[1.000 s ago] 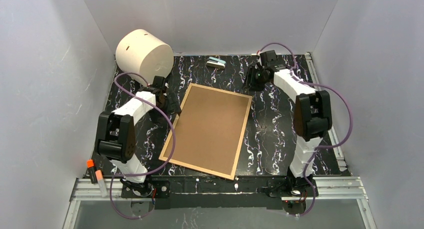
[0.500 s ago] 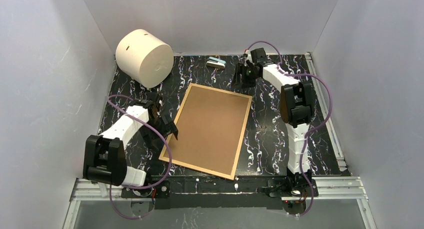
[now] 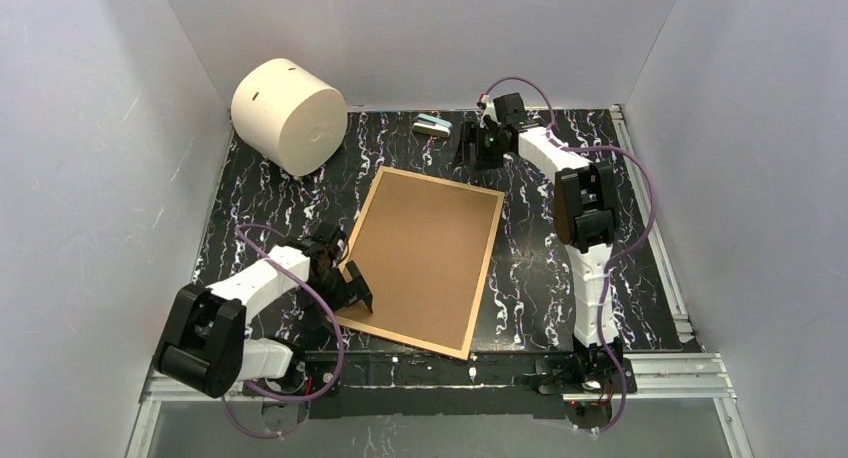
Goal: Put the photo into the frame
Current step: Adjust the photo frame at the center of the board.
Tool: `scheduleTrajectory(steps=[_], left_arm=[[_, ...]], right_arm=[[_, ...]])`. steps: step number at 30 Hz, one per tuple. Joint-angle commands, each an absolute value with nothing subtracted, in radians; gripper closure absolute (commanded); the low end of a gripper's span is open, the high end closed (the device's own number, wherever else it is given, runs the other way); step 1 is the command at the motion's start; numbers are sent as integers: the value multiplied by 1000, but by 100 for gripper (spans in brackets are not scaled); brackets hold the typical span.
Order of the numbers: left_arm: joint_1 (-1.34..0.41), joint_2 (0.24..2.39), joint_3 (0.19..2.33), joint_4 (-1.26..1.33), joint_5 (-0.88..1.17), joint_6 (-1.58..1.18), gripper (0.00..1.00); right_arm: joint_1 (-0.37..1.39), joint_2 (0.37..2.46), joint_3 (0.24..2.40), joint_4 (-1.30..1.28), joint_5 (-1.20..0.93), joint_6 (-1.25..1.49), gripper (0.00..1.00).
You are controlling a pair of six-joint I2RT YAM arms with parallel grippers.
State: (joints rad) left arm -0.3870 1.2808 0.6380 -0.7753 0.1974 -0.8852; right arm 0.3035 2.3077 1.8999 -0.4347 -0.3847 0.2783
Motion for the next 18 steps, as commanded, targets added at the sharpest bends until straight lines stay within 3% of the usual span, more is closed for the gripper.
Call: scheduleTrajectory(steps=[1, 6, 18], left_arm=[[-396, 1304, 566, -586, 177, -931, 2], [-396, 1370, 579, -444, 135, -889, 2], [-277, 1573, 856, -437, 110, -694, 2]], right_arm=[[305, 2362, 1962, -381, -412, 230, 17], [292, 2347, 1886, -403, -442, 261, 17], [285, 2071, 1478, -456, -551, 427, 20]])
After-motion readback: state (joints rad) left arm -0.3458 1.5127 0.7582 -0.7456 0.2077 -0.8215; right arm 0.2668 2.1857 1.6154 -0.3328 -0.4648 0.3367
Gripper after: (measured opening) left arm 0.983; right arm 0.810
